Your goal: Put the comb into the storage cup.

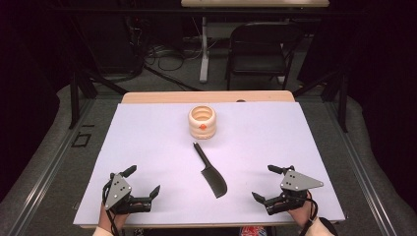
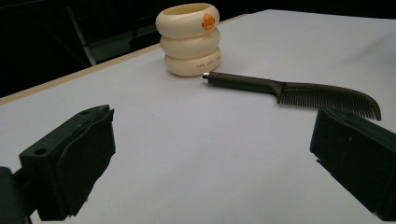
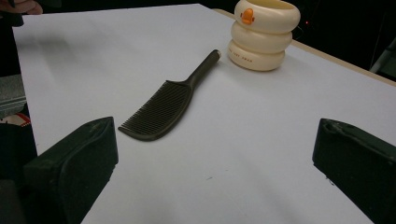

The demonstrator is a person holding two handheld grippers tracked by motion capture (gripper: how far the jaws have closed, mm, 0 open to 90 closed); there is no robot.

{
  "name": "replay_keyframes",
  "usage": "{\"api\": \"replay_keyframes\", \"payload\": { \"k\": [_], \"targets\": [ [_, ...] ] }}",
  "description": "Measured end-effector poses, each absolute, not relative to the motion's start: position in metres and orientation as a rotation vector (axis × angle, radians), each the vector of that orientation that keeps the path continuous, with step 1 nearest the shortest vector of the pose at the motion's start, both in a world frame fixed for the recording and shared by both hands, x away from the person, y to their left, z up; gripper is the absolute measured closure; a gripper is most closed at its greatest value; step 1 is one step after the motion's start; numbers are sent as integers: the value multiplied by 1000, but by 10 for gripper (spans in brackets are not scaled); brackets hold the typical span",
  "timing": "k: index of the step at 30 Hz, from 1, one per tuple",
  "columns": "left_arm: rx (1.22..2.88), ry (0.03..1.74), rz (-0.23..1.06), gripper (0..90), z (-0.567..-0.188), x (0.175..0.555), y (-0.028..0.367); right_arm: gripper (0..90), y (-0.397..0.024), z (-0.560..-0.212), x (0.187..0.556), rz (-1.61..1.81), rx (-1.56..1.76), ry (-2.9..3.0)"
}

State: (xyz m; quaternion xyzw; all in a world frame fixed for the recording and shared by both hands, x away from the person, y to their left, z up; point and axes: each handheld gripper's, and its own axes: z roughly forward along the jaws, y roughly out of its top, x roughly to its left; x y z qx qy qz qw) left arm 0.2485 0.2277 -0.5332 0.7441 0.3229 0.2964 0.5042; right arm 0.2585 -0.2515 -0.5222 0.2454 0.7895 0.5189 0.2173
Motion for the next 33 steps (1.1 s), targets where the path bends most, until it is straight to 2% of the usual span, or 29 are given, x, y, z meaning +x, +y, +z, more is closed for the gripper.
{"api": "replay_keyframes", "payload": {
  "k": [33],
  "targets": [
    [1874, 787, 691, 3, -520, 298, 181, 0, -249, -523, 261, 1430, 682, 2198]
  ]
}}
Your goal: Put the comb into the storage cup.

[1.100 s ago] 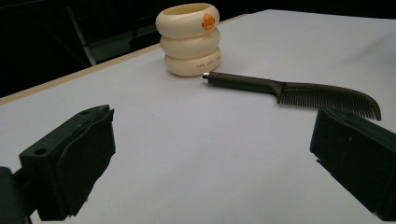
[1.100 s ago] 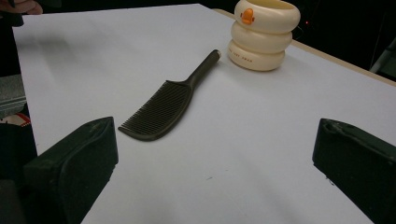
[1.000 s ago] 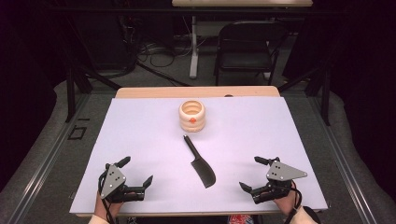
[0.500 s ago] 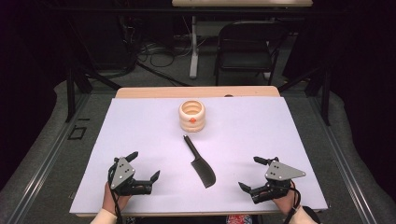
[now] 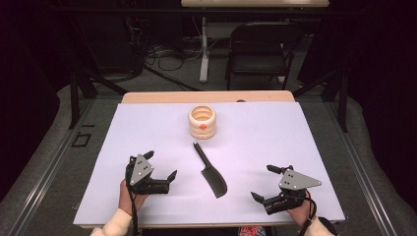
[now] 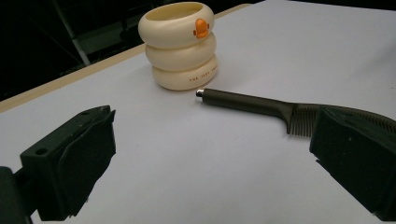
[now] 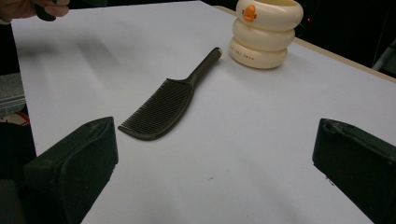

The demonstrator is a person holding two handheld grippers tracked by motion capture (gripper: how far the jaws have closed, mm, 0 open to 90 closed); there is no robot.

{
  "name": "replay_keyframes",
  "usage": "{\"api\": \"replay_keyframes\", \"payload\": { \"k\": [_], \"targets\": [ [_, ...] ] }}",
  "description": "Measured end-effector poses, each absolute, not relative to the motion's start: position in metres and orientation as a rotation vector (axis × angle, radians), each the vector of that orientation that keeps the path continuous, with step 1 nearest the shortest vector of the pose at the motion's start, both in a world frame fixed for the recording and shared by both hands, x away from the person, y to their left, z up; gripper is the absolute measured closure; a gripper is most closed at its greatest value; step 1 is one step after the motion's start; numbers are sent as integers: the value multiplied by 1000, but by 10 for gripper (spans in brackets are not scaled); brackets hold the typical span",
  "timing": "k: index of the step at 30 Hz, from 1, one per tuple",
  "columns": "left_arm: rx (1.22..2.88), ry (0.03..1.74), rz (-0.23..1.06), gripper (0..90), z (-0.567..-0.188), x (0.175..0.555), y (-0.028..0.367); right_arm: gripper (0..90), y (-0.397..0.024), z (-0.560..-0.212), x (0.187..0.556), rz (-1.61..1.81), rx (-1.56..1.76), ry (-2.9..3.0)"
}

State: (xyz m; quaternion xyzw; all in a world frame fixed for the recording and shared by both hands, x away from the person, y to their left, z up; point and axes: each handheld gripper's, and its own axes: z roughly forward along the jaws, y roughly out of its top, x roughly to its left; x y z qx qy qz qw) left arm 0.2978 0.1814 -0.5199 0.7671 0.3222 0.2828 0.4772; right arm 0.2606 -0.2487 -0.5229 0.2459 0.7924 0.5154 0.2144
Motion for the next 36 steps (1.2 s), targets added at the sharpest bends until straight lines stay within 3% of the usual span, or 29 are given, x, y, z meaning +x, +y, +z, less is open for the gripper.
{"api": "replay_keyframes", "payload": {
  "k": [13, 28, 36],
  "targets": [
    [1940, 793, 632, 0, -522, 329, 163, 0, -249, -523, 261, 1428, 683, 2202],
    [1971, 775, 650, 31, -519, 357, 145, 0, -248, -524, 262, 1427, 688, 2214],
    [2016, 763, 618, 4, -519, 371, 132, 0, -248, -524, 262, 1423, 688, 2221]
  ]
}}
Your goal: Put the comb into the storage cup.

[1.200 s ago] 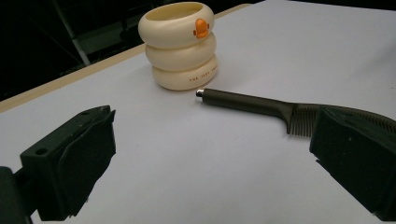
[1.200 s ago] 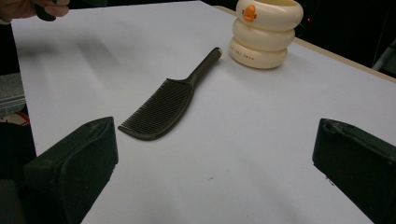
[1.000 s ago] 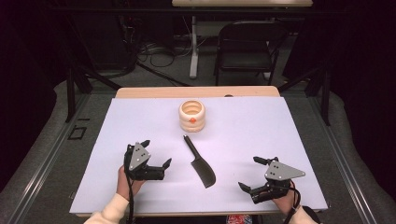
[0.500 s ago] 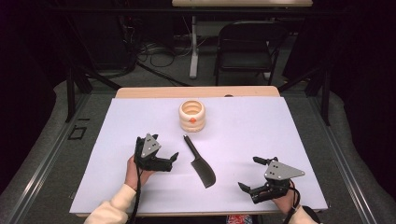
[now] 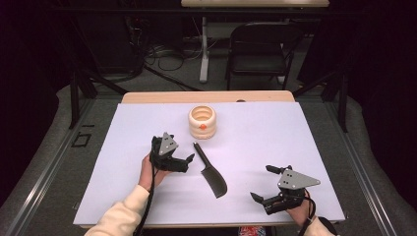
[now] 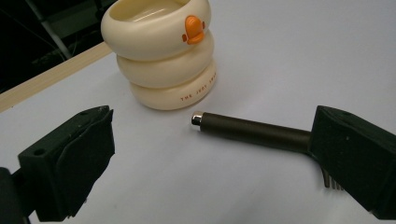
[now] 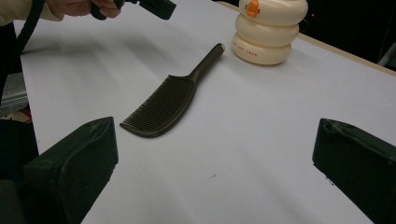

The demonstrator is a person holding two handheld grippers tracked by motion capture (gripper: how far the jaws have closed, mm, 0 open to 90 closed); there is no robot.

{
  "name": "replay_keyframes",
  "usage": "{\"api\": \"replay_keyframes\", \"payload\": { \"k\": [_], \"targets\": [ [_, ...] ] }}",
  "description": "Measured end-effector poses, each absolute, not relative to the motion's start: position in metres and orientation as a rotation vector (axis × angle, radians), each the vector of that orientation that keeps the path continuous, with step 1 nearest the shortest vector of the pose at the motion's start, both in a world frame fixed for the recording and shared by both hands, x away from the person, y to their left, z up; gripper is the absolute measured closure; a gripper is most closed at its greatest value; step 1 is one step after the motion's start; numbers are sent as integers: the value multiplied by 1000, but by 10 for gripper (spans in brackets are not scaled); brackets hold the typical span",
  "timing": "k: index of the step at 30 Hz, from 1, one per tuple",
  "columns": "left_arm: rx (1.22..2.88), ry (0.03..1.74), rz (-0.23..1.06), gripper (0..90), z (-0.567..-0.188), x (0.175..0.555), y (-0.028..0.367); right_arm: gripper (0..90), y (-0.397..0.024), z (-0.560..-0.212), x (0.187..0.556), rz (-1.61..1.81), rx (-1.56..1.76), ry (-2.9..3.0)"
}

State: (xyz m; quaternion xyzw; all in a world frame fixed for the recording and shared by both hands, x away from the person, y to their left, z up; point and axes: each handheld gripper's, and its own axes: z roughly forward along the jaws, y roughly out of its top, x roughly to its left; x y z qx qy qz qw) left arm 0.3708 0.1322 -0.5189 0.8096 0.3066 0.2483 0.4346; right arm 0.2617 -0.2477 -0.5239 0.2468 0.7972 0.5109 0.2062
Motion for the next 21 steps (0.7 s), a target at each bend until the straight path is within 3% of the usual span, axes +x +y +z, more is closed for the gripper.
{"api": "replay_keyframes", "payload": {
  "k": [11, 18, 21],
  "targets": [
    [2033, 765, 615, 6, -520, 389, 118, 0, -247, -524, 262, 1417, 690, 2228],
    [2067, 739, 616, 164, -525, 397, 107, 0, -247, -525, 262, 1413, 686, 2236],
    [2067, 735, 606, 273, -525, 402, 105, 0, -247, -525, 262, 1411, 688, 2237]
  ]
}}
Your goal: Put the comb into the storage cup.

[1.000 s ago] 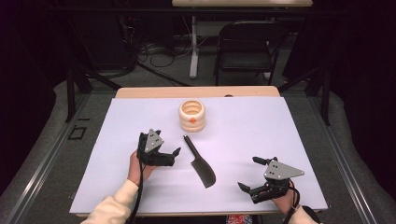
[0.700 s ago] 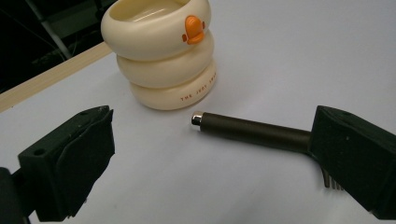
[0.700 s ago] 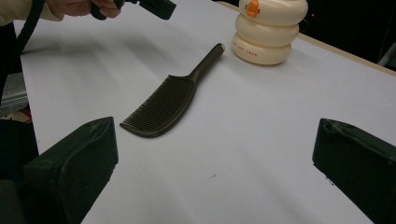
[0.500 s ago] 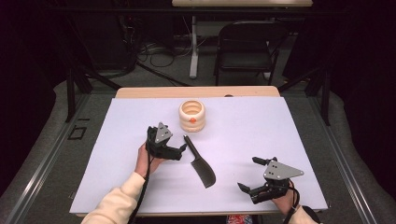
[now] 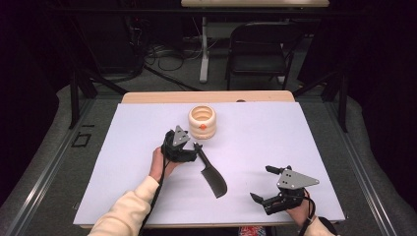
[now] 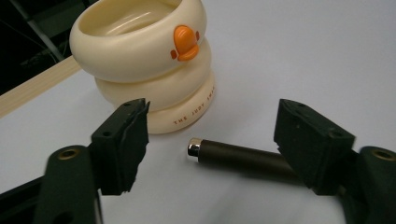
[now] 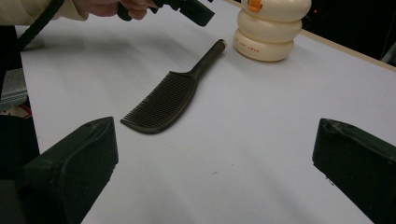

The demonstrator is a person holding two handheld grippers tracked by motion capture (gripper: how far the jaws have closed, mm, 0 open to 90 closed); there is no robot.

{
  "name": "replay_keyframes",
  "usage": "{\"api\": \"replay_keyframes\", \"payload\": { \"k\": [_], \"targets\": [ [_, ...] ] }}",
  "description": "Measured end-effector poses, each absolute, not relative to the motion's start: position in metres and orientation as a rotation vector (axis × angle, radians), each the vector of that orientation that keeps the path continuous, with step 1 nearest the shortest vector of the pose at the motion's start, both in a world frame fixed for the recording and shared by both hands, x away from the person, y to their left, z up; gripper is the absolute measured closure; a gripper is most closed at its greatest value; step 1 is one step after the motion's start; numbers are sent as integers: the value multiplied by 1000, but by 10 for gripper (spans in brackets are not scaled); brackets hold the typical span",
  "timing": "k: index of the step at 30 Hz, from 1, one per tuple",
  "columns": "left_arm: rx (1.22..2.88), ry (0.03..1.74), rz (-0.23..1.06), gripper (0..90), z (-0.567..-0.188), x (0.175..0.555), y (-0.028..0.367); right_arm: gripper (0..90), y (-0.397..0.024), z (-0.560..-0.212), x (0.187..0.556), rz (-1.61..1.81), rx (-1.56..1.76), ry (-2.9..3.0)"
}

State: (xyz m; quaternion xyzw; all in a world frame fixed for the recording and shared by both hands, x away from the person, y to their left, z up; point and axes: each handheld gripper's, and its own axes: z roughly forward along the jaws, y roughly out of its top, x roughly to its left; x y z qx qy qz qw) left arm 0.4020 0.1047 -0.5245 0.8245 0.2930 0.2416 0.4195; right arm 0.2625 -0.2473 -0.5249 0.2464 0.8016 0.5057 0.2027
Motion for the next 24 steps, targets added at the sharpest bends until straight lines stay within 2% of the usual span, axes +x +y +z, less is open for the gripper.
{"api": "replay_keyframes", "payload": {
  "k": [9, 10, 14, 19, 24],
  "targets": [
    [2115, 740, 567, 683, -534, 414, 97, 0, -247, -525, 263, 1402, 691, 2243],
    [2118, 738, 558, 683, -535, 416, 96, 0, -247, -525, 263, 1402, 691, 2243],
    [2130, 739, 538, 818, -537, 422, 92, 0, -247, -525, 262, 1405, 688, 2243],
    [2151, 732, 537, 890, -541, 429, 89, 0, -248, -525, 262, 1406, 690, 2238],
    [2177, 738, 542, 898, -547, 433, 85, 0, -247, -525, 263, 1403, 693, 2239]
  ]
}}
